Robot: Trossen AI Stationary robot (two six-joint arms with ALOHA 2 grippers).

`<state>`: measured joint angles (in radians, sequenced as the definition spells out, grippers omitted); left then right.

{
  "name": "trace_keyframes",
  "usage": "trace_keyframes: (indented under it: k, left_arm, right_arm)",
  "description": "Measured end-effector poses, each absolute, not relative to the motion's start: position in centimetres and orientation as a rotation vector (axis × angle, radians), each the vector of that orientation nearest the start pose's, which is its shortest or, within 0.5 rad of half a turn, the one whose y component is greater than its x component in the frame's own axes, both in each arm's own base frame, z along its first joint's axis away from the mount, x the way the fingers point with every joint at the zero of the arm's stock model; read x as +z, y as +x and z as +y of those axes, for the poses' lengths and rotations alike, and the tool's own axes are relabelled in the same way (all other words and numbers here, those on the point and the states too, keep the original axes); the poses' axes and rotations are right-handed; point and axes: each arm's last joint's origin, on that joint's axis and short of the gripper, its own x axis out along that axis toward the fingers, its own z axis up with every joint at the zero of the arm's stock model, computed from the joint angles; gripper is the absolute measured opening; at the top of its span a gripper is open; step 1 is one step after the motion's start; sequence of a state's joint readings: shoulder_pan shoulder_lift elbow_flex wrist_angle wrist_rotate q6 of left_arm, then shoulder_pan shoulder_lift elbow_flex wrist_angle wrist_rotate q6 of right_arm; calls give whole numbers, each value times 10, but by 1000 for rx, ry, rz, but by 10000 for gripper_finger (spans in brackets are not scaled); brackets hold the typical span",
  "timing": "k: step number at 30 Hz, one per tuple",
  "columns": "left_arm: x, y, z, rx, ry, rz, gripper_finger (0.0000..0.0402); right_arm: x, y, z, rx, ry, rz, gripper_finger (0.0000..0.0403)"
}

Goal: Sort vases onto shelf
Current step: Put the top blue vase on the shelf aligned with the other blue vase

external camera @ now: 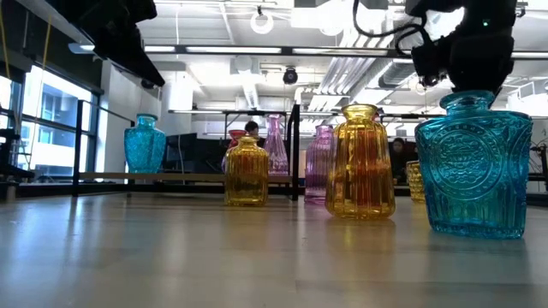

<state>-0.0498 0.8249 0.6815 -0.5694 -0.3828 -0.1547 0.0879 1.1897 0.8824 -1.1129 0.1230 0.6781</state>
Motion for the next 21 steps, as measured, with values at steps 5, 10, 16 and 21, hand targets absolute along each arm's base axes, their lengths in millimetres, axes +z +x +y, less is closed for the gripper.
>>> trace_keyframes:
  k: [5, 10, 16, 21]
  left_arm:
    - [260, 164, 3, 371, 6, 668, 1]
    - [261, 164, 3, 371, 5, 663, 1]
    - [261, 164, 3, 371, 5, 663, 0]
    - [261, 164, 3, 370, 5, 663, 0]
  right_arm:
    - [232, 189, 13, -494, 420, 1320, 131]
    - [233, 191, 13, -483, 423, 1295, 131]
    - [232, 191, 13, -481, 428, 1298, 122]
    - [233, 192, 13, -479, 429, 1293, 111]
